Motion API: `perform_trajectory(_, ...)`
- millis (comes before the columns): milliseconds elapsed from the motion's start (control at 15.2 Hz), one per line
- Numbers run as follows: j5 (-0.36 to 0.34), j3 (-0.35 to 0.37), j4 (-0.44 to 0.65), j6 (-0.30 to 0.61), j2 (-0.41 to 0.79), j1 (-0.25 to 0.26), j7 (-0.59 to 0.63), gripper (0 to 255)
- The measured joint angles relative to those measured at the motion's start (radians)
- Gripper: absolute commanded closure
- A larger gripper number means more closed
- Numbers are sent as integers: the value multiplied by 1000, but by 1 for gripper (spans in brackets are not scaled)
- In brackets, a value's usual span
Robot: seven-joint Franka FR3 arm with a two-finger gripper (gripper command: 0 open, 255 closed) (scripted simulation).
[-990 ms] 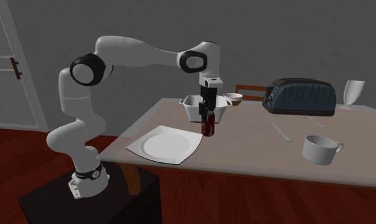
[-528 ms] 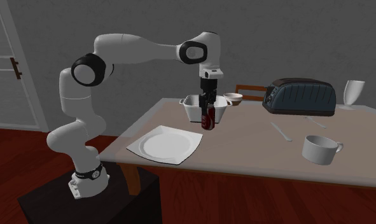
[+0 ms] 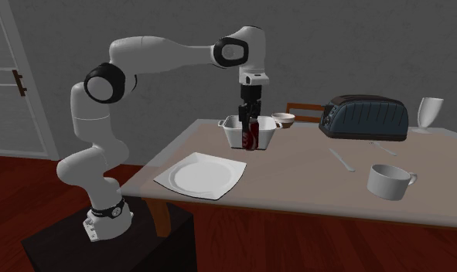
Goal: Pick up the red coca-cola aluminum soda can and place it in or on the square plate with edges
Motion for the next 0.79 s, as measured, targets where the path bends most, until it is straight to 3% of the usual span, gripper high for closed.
perform_trajectory(330, 124, -42, -245, 36, -243, -81, -113, 255)
perform_trajectory(792, 226, -156, -483, 10, -527, -113, -276, 255)
